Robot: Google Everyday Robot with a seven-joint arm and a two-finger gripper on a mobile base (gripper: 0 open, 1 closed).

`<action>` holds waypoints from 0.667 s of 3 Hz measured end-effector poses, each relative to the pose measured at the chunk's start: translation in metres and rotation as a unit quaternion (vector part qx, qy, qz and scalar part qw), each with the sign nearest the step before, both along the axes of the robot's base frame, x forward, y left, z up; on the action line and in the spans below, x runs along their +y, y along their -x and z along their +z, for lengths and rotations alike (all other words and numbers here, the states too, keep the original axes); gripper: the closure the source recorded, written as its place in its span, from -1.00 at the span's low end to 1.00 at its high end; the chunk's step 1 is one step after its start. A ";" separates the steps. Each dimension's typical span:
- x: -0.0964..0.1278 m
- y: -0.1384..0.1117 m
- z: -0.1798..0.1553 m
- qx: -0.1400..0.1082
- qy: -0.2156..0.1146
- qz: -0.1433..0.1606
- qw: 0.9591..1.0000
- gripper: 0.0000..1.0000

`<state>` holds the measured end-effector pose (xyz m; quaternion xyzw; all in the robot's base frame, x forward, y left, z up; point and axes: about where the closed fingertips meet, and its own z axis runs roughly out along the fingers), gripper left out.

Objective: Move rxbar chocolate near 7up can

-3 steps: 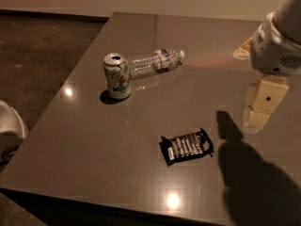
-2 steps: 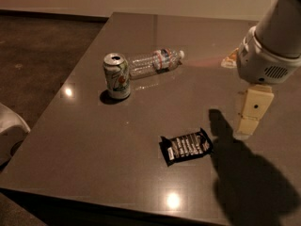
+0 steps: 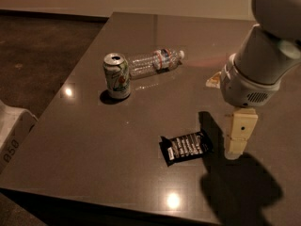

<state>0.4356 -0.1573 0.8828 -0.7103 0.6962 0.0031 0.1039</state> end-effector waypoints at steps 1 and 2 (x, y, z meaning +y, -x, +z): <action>0.006 0.006 -0.012 0.007 0.004 0.015 1.000 -1.00; 0.016 0.011 -0.024 0.016 0.008 0.031 0.999 -1.00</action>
Offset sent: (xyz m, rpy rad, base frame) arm -0.0146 0.0230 -0.0375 -0.0238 0.0566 0.0890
